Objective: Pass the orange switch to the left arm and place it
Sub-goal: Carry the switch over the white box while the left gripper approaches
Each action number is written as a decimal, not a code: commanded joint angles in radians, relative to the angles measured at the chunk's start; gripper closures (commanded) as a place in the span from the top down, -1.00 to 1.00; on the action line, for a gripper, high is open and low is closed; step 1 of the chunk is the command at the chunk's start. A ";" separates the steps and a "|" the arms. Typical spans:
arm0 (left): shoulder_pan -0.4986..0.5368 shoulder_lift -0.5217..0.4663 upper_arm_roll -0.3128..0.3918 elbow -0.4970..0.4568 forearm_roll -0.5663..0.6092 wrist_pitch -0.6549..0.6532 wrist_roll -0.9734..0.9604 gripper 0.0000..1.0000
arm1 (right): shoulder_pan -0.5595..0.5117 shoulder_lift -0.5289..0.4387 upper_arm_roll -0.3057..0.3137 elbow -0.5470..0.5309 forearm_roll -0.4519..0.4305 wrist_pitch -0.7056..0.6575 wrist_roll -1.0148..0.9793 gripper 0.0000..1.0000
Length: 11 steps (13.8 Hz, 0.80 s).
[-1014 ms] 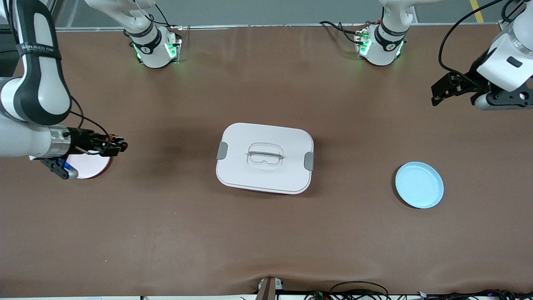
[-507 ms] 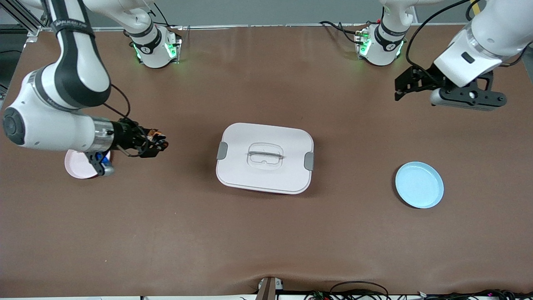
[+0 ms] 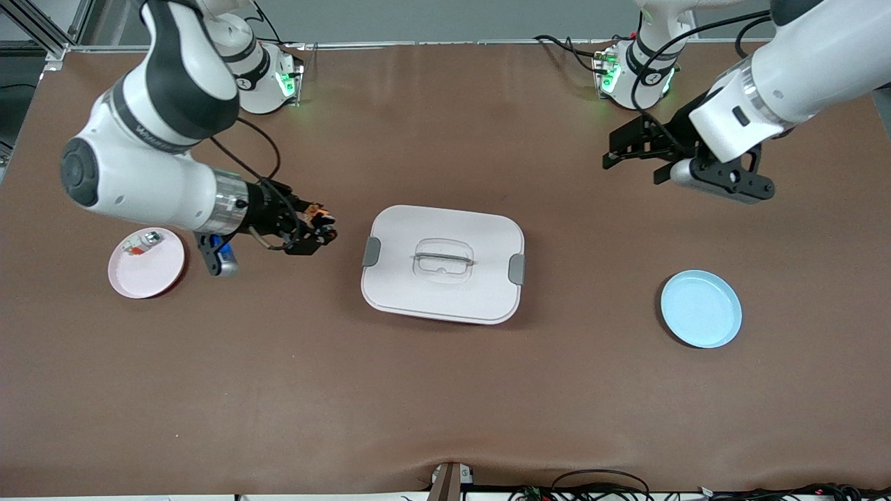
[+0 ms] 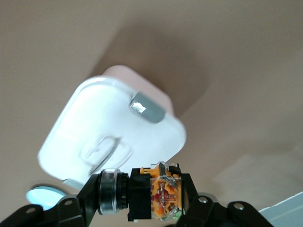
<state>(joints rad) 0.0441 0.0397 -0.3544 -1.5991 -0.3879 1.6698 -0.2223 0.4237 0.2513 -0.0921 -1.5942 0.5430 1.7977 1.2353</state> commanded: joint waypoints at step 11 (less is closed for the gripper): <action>-0.013 0.088 -0.186 -0.140 -0.364 0.485 -0.138 0.90 | 0.185 0.198 -0.011 0.349 0.063 0.142 0.492 -1.00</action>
<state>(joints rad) 0.0268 0.0967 -0.5214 -1.7439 -0.7059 2.1100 -0.3782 0.5858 0.4169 -0.0918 -1.3060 0.5856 1.9161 1.6726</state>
